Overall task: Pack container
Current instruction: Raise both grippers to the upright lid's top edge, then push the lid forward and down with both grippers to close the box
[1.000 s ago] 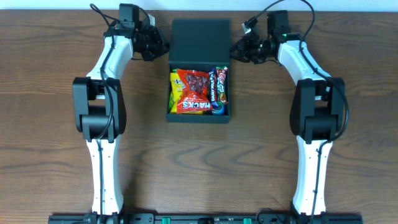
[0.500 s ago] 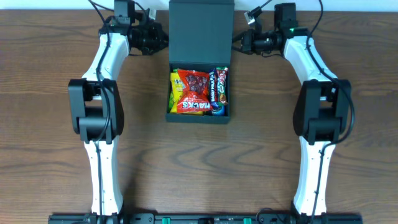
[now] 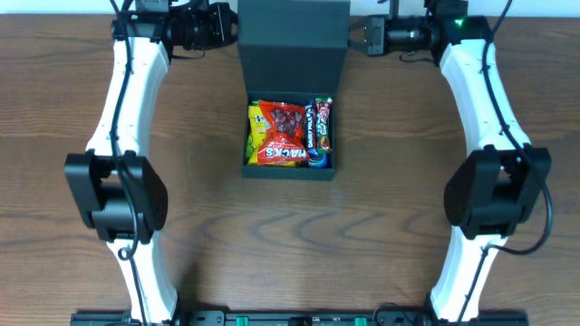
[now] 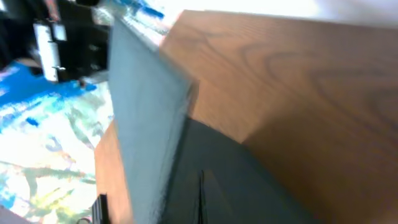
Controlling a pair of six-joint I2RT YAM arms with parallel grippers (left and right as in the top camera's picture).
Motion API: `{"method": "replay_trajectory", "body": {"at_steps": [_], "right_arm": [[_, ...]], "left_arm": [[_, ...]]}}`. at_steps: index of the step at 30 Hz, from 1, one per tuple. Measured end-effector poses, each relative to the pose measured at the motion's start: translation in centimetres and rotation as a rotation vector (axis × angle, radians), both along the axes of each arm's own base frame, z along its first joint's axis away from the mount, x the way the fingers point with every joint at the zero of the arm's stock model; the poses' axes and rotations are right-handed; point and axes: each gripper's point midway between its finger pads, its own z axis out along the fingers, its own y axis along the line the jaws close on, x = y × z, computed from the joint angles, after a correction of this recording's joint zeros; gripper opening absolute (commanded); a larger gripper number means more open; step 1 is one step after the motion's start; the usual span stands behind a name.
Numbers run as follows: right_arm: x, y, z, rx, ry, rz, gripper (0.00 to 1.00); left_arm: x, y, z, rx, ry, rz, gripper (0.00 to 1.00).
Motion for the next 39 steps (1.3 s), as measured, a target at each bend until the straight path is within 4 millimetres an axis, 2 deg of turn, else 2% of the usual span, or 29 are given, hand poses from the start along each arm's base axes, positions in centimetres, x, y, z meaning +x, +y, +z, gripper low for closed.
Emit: {"method": "replay_trajectory", "body": {"at_steps": [7, 12, 15, 19, 23, 26, 28, 32, 33, 36, 39], "right_arm": [[-3.9, 0.2, -0.6, -0.163, 0.043, 0.031, 0.01], [-5.1, -0.4, -1.6, -0.281, 0.082, 0.009, 0.01], [-5.5, -1.6, -1.9, -0.362, 0.108, -0.044, 0.02], [-6.4, -3.0, -0.5, -0.455, 0.114, -0.131, 0.02], [-8.6, -2.9, 1.7, -0.504, 0.120, -0.176, 0.02], [-10.8, -2.3, 1.3, -0.573, 0.187, -0.186, 0.01], [-12.0, -1.5, 0.6, -0.630, 0.221, -0.183, 0.02], [-14.0, 0.6, -0.1, -0.737, 0.234, -0.189, 0.02], [-14.2, 0.8, -0.2, -0.755, 0.230, -0.194, 0.02], [-15.5, 0.5, 0.5, -0.801, 0.224, -0.219, 0.02], [-17.0, -1.1, 2.7, -0.820, 0.193, -0.266, 0.02]], "left_arm": [[-4.2, 0.0, 1.1, 0.069, 0.014, -0.095, 0.06], [-5.8, 0.8, -0.5, 0.136, 0.091, -0.097, 0.06], [-6.9, 1.8, -1.6, 0.205, 0.153, -0.075, 0.06], [-8.5, 2.9, -1.7, 0.287, 0.182, -0.074, 0.06], [-11.8, 3.7, -0.4, 0.352, 0.201, -0.112, 0.06], [-12.9, 3.6, -0.4, 0.375, 0.196, -0.152, 0.06], [-13.1, 3.1, -1.6, 0.383, 0.198, -0.183, 0.06], [-14.7, 0.2, -7.0, 0.404, 0.246, -0.287, 0.06], [-15.0, -0.3, -7.7, 0.408, 0.250, -0.303, 0.06], [-15.6, -2.4, -9.7, 0.417, 0.229, -0.357, 0.06], [-15.8, -3.4, -10.8, 0.421, 0.210, -0.380, 0.06]]}}
